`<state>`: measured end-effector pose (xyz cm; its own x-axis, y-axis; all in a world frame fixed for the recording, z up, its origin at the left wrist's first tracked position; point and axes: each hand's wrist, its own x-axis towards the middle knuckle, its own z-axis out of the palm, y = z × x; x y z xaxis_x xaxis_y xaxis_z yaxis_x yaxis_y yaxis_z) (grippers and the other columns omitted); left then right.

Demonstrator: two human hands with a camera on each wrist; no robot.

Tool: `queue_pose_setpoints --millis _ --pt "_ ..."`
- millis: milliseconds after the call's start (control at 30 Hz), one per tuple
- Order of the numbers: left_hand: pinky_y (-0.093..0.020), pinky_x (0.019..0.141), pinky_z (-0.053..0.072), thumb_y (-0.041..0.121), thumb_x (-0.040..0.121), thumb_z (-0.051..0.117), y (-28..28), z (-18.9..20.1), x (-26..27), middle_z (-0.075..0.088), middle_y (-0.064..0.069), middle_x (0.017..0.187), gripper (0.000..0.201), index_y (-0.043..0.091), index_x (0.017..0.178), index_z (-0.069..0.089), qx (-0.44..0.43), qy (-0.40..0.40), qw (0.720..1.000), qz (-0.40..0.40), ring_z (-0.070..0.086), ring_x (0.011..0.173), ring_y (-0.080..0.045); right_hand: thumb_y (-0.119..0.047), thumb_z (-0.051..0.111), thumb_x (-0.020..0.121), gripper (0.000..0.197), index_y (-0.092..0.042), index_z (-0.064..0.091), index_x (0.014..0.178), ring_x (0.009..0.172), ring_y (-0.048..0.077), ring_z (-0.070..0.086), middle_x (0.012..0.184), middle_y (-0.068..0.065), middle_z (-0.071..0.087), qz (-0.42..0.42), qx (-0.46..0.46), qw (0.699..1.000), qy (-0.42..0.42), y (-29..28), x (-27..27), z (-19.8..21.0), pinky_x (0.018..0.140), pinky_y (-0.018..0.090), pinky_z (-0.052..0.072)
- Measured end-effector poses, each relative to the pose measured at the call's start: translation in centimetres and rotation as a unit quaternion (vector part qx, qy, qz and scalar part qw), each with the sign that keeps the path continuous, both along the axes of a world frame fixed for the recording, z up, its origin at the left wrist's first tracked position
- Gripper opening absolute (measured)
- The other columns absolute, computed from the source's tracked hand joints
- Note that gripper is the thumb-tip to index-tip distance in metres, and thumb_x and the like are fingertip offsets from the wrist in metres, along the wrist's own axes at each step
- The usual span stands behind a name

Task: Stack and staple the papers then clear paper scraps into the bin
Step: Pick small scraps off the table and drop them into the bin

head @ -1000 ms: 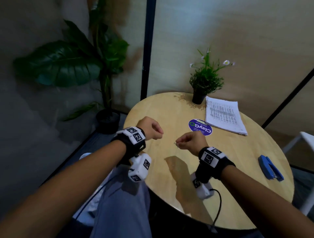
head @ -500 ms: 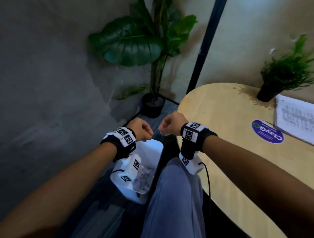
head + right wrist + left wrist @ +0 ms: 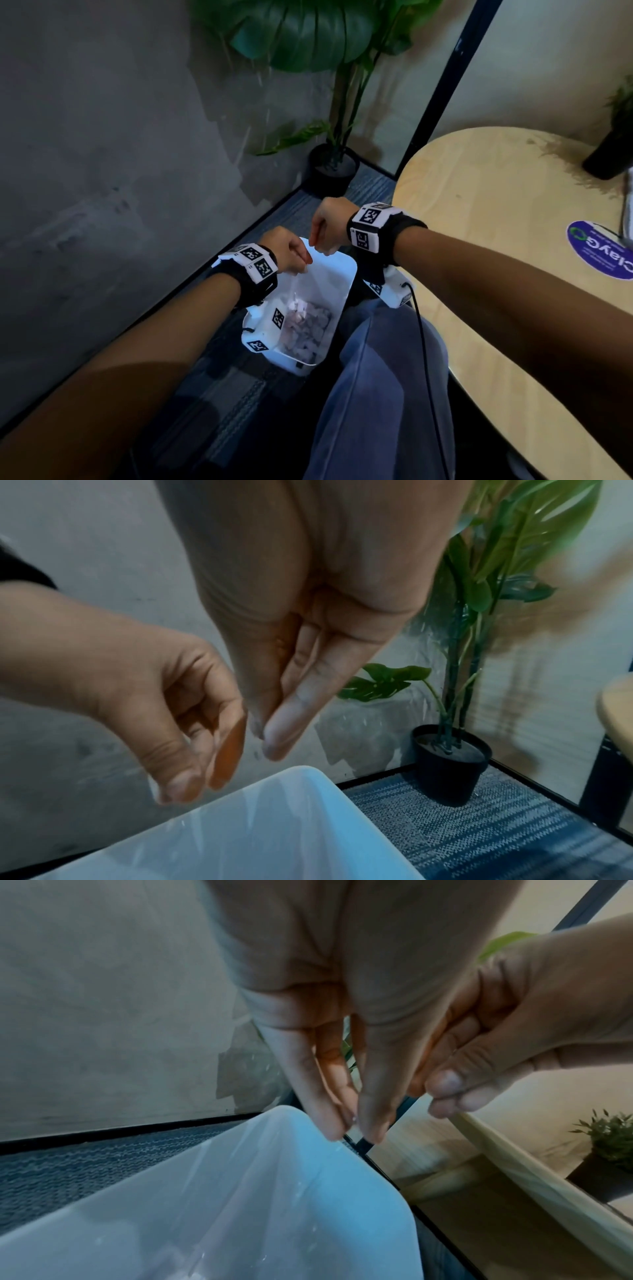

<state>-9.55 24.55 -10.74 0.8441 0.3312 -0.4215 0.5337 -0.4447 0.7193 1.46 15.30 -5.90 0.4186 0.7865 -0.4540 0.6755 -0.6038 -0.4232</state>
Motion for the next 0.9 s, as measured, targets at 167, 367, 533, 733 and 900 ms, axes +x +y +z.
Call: queue_pose_setpoints --millis 167,367,533,733,900 --pt "-0.024 0.074 0.059 -0.008 0.078 0.066 0.4 -0.6 0.2 0.069 -0.011 0.077 0.017 -0.004 0.094 0.073 -0.028 0.023 0.999 0.032 0.064 0.066 -0.018 0.003 0.064 0.079 0.016 -0.007 0.074 0.086 0.078 0.019 0.072 0.088 0.013 0.075 0.017 -0.009 1.000 -0.020 0.6 -0.3 -0.3 0.065 0.020 0.058" --pt "-0.020 0.054 0.058 0.000 0.076 0.074 0.2 0.3 0.1 0.069 -0.011 0.070 0.004 0.001 0.077 0.071 -0.024 0.041 0.997 0.053 0.066 0.053 -0.017 -0.011 0.079 0.071 0.007 -0.011 0.072 0.073 0.049 0.004 0.065 0.069 0.008 0.072 0.009 -0.010 0.999 -0.035 0.7 -0.4 0.0 0.049 0.012 0.053" --pt "-0.023 0.052 0.056 0.005 0.086 0.064 0.1 0.4 0.0 0.070 -0.016 0.077 0.009 -0.003 0.089 0.067 -0.007 0.043 0.997 0.057 0.061 0.046 -0.015 0.002 0.062 0.077 0.019 -0.010 0.075 0.083 0.078 0.021 0.073 0.084 0.012 0.075 0.028 -0.005 0.999 -0.043 0.8 -0.9 0.4 0.075 0.031 0.060" --pt "-0.024 0.058 0.059 -0.001 0.079 0.070 0.3 1.0 0.0 0.073 -0.015 0.081 0.005 0.003 0.081 0.073 0.027 0.057 0.997 0.039 0.065 0.052 -0.015 -0.025 0.078 0.073 0.013 -0.014 0.073 0.069 0.053 0.012 0.065 0.048 -0.003 0.064 0.013 -0.013 0.996 -0.082 0.5 -1.2 1.6 0.058 0.020 0.054" --pt "-0.019 0.047 0.040 0.030 0.091 0.059 -0.3 2.5 -0.1 0.061 -0.004 0.051 0.034 0.006 0.067 0.066 0.119 0.048 0.991 0.028 0.049 0.032 -0.007 -0.015 0.063 0.081 0.012 -0.019 0.075 0.082 0.063 0.008 0.069 0.068 0.004 0.073 0.014 -0.005 0.995 -0.096 0.0 -1.5 2.6 0.069 0.029 0.056"
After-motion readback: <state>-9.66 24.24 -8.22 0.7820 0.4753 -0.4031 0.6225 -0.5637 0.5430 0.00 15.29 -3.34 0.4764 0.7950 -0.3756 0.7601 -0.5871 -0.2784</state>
